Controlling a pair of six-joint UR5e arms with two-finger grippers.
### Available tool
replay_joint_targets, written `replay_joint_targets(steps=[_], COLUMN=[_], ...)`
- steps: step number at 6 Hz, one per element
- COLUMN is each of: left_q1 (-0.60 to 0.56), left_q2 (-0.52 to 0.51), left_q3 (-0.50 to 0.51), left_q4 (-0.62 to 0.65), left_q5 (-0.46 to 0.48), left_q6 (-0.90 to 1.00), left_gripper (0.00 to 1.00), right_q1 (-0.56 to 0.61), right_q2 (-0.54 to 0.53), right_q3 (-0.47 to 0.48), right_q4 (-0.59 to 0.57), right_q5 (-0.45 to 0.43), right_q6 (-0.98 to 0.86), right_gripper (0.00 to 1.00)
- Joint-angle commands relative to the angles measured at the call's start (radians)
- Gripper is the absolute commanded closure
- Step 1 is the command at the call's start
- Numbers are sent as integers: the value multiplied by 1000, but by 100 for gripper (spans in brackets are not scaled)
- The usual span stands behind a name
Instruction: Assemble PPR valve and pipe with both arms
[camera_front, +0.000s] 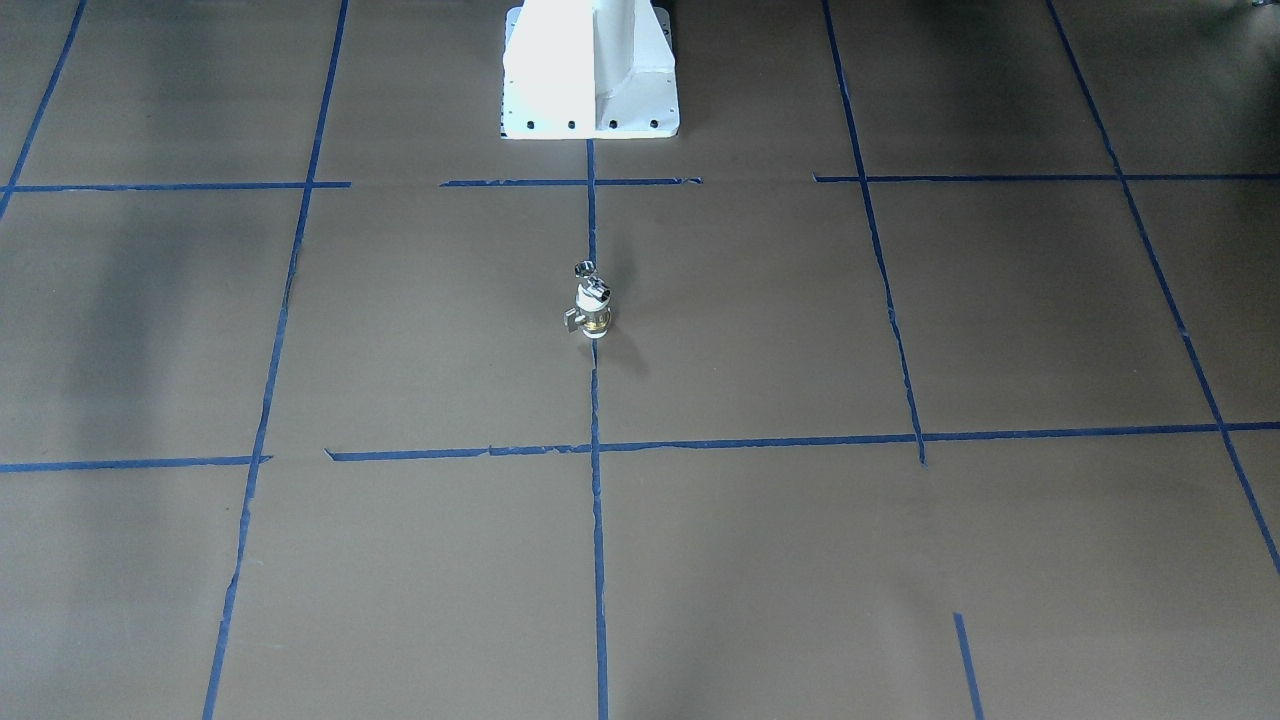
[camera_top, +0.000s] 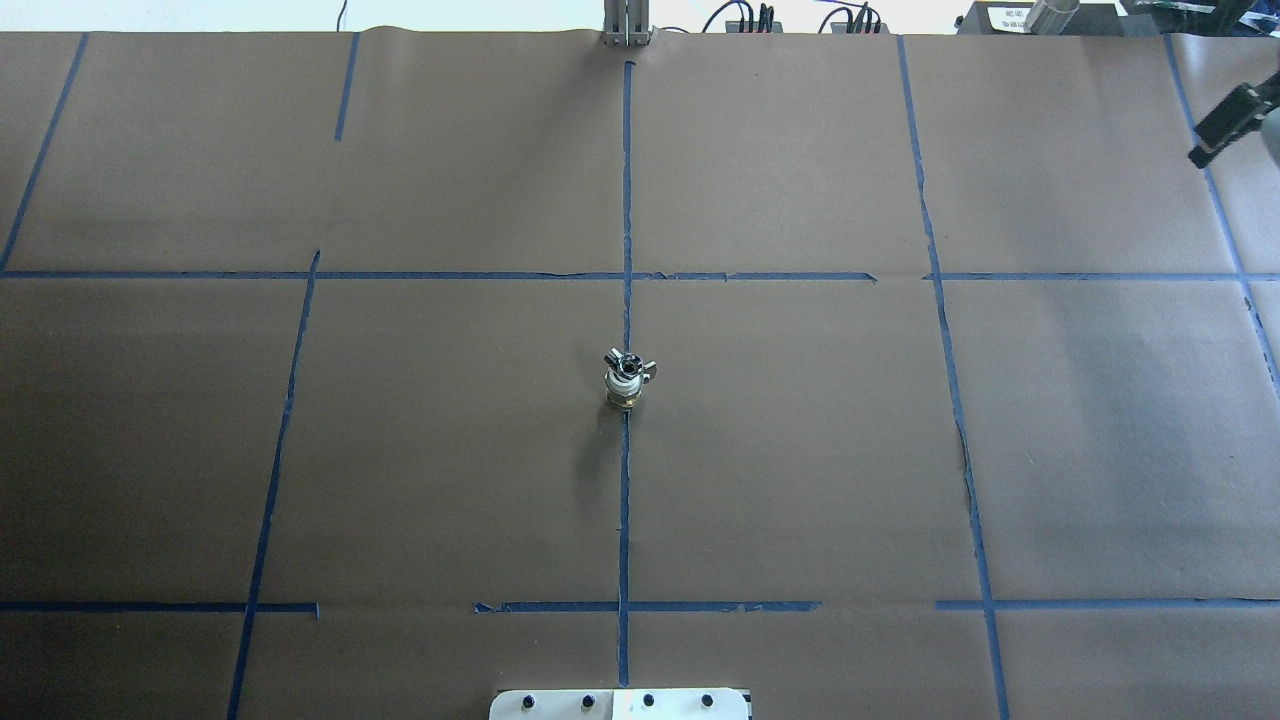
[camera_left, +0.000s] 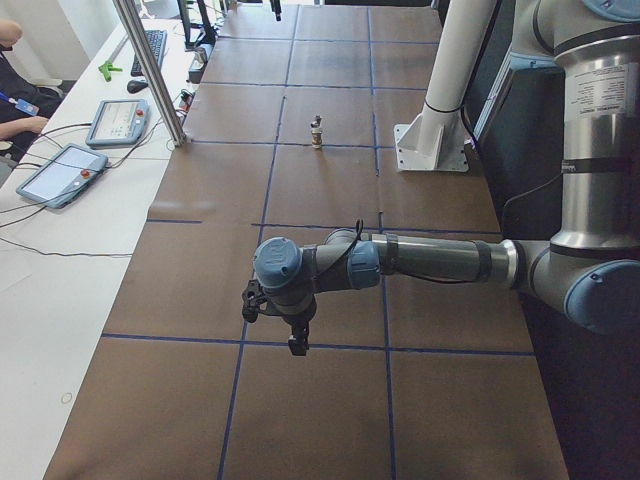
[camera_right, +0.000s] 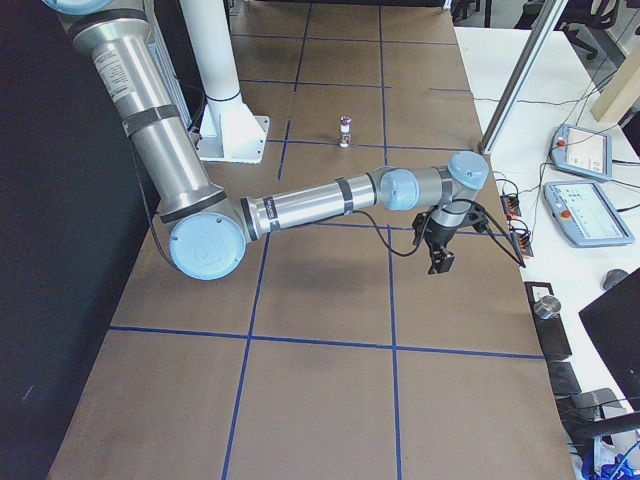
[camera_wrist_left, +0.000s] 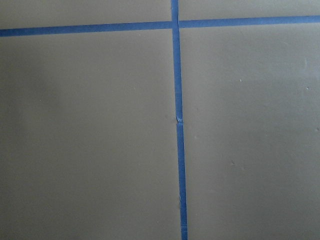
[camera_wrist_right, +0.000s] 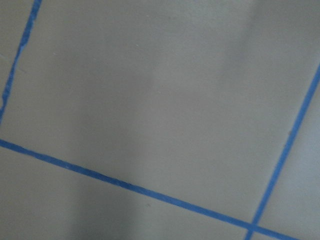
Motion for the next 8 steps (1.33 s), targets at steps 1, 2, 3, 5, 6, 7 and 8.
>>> replay_joint_targets(steps=[1,2,3,5,6,7,8], left_q1=[0,0,-2,-6,-6,-6,-8], left_q2=[-15,2,2,4,4,19,27], left_q3=[0,-19,-19,-22,-23,-26,-32], left_q4=[0,3,3,5,7,7,5], left_q5=[-2,3,4,6,4,4,4], left_q6=[-12,-9,-6,-6,-6,-6,-6], left_gripper=[0,0,0,0,0,0,0], right_q1=[160,172,176,174,174,174,174], right_q2=[-148,-255,-350,-405,-402,-405,-406], right_q3=[8,31,89,174,198,201,200], right_q4=[2,37,125,131,129,129,129], right_q5=[1,1,5,9,32,35,35], right_q6=[-115,-113,-92,8,8,8,8], right_gripper=[0,0,0,0,0,0,0])
